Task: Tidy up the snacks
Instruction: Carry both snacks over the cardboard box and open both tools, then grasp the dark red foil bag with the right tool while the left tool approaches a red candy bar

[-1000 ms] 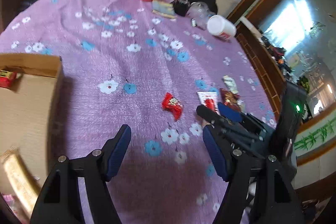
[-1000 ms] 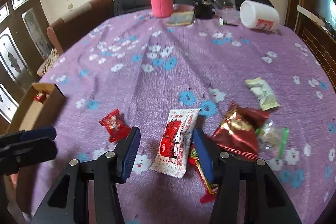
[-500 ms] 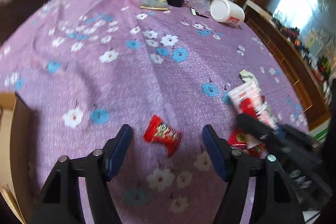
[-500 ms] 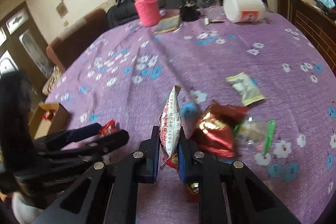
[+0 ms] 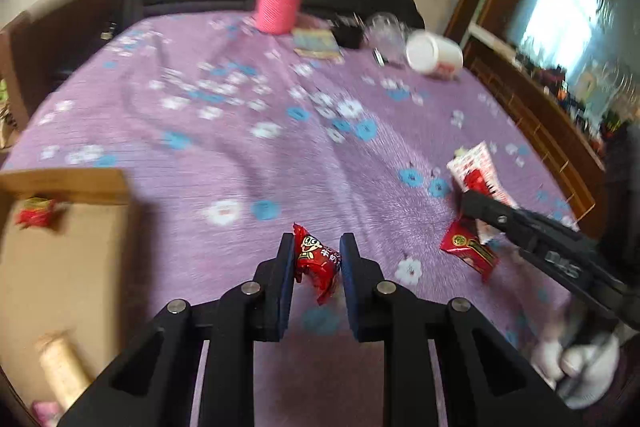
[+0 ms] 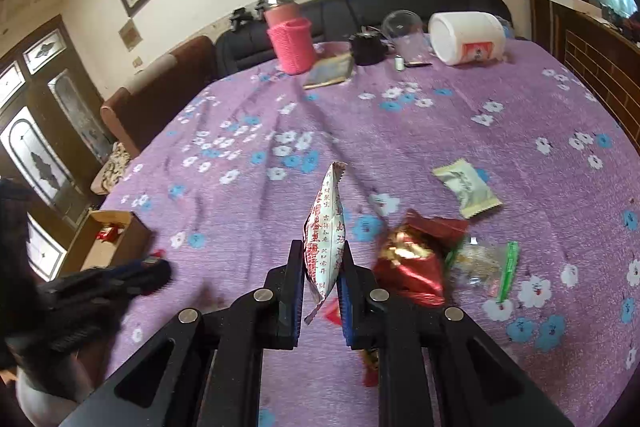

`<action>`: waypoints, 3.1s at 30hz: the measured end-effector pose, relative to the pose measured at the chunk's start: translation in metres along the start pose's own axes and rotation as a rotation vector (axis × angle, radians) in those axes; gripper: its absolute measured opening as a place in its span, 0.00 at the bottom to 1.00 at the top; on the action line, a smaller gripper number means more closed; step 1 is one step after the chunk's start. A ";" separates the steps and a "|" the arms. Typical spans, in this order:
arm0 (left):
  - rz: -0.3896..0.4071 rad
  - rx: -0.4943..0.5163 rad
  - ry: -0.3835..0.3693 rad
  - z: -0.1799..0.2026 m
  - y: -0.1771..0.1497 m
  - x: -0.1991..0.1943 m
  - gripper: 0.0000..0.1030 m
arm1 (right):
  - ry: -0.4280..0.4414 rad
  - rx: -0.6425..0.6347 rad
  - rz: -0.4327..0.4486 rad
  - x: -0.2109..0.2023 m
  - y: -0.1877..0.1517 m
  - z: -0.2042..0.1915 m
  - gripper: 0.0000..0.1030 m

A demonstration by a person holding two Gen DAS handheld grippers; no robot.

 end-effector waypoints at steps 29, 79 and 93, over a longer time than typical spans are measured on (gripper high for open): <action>0.198 -0.270 0.284 -0.201 -0.056 -0.165 0.67 | 0.327 -0.337 -0.255 0.031 -0.091 -0.300 0.22; 0.143 -0.078 0.001 0.004 -0.081 -0.096 1.00 | -0.136 -0.127 -0.073 0.011 0.019 0.033 0.45; 0.116 -0.043 -0.039 0.022 -0.080 -0.088 1.00 | -0.122 0.009 -0.148 0.035 0.014 0.068 0.28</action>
Point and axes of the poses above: each gripper's, at about its wrist camera, not at the fingertips, and x roughly the way its jaws point, z to its right, y to its top, the point moved 6 cm from there along x, roughly the way its jaws point, and after that the axes turned 5 degrees about -y, right-handed, at the moved point
